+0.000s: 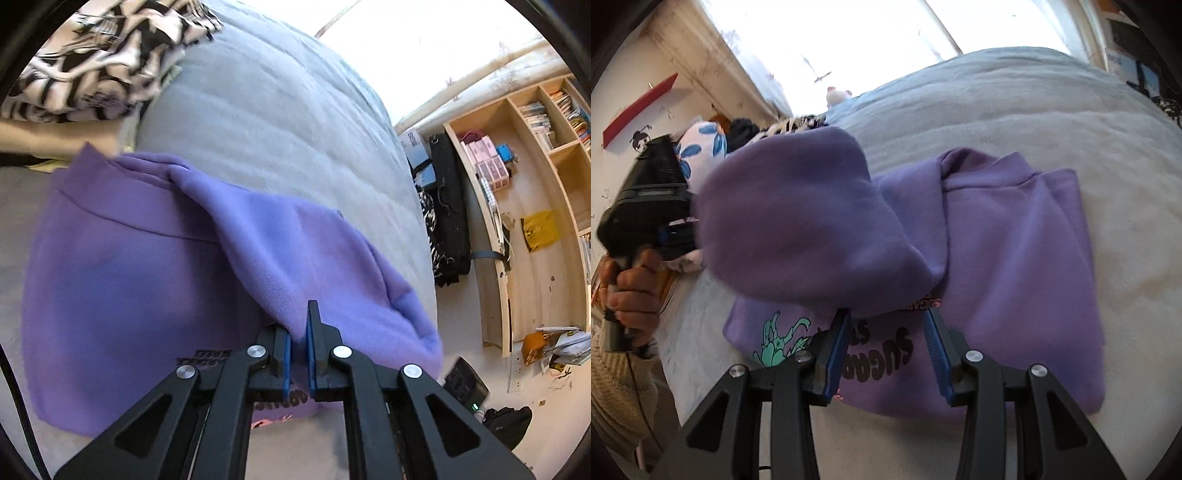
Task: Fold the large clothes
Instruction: 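Grasp the folded hoodie edge with both grippers and fold it over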
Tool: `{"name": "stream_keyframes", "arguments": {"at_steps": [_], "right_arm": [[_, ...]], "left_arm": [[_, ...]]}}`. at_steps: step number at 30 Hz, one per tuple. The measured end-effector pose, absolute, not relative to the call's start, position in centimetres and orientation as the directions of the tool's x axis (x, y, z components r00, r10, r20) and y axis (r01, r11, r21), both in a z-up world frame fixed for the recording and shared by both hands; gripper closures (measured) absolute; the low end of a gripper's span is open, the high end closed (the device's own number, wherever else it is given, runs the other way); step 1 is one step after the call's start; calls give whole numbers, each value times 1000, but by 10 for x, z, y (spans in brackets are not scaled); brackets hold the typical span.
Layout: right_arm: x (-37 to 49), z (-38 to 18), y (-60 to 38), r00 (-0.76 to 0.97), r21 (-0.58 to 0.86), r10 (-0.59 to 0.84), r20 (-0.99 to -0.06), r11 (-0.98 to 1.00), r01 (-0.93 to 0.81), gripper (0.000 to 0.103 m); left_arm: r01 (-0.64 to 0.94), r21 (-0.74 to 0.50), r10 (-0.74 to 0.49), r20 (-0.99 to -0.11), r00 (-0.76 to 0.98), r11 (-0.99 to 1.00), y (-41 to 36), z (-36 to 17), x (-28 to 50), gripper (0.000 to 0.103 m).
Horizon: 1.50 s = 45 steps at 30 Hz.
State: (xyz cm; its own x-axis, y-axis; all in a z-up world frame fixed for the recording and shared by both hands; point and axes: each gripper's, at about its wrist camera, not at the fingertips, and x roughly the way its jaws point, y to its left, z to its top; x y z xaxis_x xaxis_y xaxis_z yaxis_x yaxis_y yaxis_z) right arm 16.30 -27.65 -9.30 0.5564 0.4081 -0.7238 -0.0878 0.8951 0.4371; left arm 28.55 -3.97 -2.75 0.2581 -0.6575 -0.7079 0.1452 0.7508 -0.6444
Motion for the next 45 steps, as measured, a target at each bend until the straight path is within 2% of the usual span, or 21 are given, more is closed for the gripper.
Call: {"name": "stream_keyframes", "arguments": {"at_steps": [4,7,10,13,16,18,19,20,25,26,27,28,29,33,35,38,40,43,45], "right_arm": [[159,-100,-275,541,457,423,-726,886,-79,62],[153,-107,-277,522,458,424,-740,886,-71,62],[148,-112,-283,503,496,451,-737,867,-50,62],[150,-114,-289,496,577,512,-702,817,-26,62],[155,-112,-292,500,670,588,-636,742,-20,62],[160,-109,-291,504,723,630,-591,691,-16,53],[162,-108,-290,508,733,635,-582,681,-12,45],[165,-108,-288,511,733,633,-582,680,-6,42],[187,-129,-270,444,718,628,-639,694,50,41],[191,-135,-268,432,718,628,-648,692,72,41],[195,-140,-267,427,730,637,-641,678,84,42],[196,-142,-266,432,739,645,-630,669,80,54],[197,-139,-265,445,735,641,-625,676,59,77],[180,-104,-264,556,598,501,-663,802,-9,81],[169,-97,-274,594,576,465,-656,818,-4,82],[159,-118,-288,568,487,362,-739,870,80,83],[158,-146,-292,501,500,385,-775,859,114,83],[154,-146,-290,519,515,394,-759,851,107,83],[153,-140,-286,523,494,384,-761,865,85,82]], "left_arm": [[177,-613,-638,-725,259,770,-10,-42,272,99],[176,-522,-550,-808,210,834,2,-82,261,98],[125,-502,-516,-844,147,856,9,-125,257,98],[102,-538,-547,-821,164,837,12,-135,255,97],[95,-558,-566,-809,159,824,12,-132,255,89],[94,-572,-579,-801,152,815,13,-131,253,83],[94,-576,-584,-798,151,812,14,-131,252,82],[97,-578,-586,-796,151,810,15,-131,252,82],[72,-607,-610,-775,167,791,21,-134,249,82],[65,-614,-615,-769,174,786,31,-135,249,84],[63,-616,-616,-766,182,785,34,-135,248,91],[61,-611,-609,-768,196,789,36,-134,248,93],[61,-601,-598,-771,219,797,40,-131,246,96],[93,-536,-530,-769,356,839,45,-100,231,98],[129,-493,-498,-763,411,861,44,-85,218,98],[133,-359,-380,-817,434,924,38,-93,203,100],[104,-330,-344,-863,370,938,40,-119,203,101],[82,-404,-405,-838,365,911,53,-130,195,101],[71,-503,-494,-797,348,861,64,-126,194,99]]}}
